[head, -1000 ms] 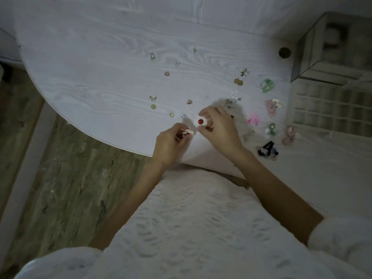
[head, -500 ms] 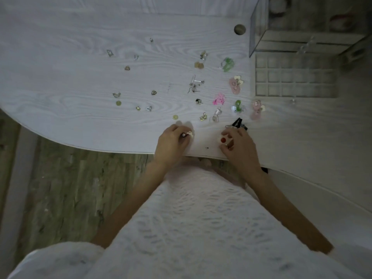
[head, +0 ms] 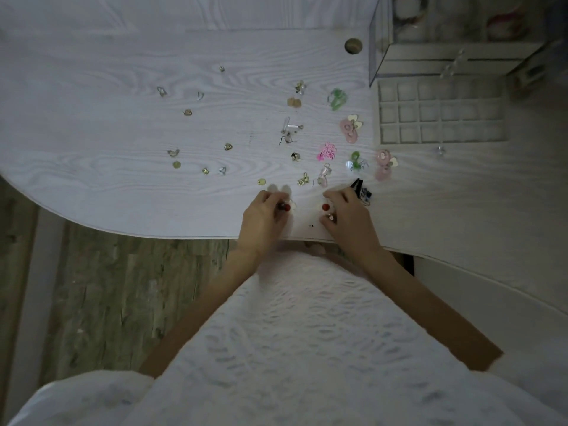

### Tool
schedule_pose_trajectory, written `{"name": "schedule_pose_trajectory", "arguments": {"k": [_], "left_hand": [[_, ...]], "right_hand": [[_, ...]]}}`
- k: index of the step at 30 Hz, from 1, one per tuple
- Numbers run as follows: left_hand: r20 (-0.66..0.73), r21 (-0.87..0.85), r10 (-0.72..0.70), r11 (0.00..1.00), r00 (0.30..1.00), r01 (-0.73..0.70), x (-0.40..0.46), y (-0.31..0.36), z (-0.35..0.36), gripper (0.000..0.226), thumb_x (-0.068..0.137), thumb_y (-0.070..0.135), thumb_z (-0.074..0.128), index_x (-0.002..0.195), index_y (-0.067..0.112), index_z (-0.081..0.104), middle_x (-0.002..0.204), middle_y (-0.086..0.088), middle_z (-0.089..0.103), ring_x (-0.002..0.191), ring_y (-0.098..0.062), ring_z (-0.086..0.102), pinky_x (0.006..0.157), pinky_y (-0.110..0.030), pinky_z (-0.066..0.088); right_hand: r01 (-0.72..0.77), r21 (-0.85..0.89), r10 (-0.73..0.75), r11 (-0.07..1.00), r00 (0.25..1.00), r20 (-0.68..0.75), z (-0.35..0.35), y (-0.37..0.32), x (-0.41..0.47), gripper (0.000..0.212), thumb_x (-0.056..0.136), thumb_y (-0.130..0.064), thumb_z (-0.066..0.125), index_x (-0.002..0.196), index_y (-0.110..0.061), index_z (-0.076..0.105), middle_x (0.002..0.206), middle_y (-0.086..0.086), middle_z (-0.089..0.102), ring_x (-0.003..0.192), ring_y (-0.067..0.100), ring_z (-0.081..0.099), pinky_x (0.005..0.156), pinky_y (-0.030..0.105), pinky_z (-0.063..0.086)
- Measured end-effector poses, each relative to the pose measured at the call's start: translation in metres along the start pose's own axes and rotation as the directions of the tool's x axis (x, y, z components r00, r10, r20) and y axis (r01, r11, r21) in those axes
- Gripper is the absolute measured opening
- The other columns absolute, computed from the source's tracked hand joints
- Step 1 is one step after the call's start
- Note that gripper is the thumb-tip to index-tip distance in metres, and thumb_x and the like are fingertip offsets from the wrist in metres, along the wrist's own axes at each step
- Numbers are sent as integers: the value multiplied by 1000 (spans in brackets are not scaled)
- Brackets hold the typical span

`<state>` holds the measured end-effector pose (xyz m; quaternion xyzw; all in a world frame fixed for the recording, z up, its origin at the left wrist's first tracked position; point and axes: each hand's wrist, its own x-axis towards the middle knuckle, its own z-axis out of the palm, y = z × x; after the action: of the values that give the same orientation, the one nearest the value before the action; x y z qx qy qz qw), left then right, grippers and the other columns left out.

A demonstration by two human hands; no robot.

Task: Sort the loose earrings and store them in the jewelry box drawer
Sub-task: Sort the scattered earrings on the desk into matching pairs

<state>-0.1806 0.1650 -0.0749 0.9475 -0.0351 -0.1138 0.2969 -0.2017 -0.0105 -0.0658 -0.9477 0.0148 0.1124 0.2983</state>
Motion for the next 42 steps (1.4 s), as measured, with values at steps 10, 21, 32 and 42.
{"name": "schedule_pose_trajectory", "arguments": {"k": [10, 21, 32, 42], "left_hand": [[18, -129, 106, 986, 994, -103, 3, 27, 26, 33, 78, 5, 66, 110, 7, 64, 107, -14, 64, 86, -27, 65, 73, -32, 51], [7, -171, 28, 985, 1000, -27, -5, 18, 7, 34, 82, 15, 65, 115, 18, 61, 113, -3, 60, 77, -15, 62, 71, -25, 49], [-285, -161, -270, 959, 920, 232, -6, -85, -74, 16, 89, 23, 59, 101, 20, 68, 97, 1, 71, 85, -15, 62, 75, -26, 46], [-337, -220, -415, 908, 845, 358, 49, -133, -100, 24, 89, 26, 57, 112, 19, 62, 106, -5, 61, 92, -19, 59, 86, -28, 45]], "right_hand": [[-35, 76, 35, 996, 999, 11, 4, -6, 5, 36, 77, -8, 68, 111, -3, 58, 113, 14, 53, 97, 24, 54, 73, 17, 32], [128, -115, -134, 985, 990, -47, -10, -11, 5, 26, 79, -9, 66, 101, 5, 59, 101, 21, 54, 89, 33, 56, 74, 37, 49], [371, -116, -359, 921, 926, 113, 18, -72, 70, 24, 85, -4, 58, 108, -7, 62, 106, 13, 58, 97, 29, 56, 74, 41, 53], [306, -38, -299, 951, 945, 129, 46, -88, 95, 12, 82, 3, 57, 89, -2, 66, 95, 15, 63, 77, 32, 61, 69, 41, 52]]}}
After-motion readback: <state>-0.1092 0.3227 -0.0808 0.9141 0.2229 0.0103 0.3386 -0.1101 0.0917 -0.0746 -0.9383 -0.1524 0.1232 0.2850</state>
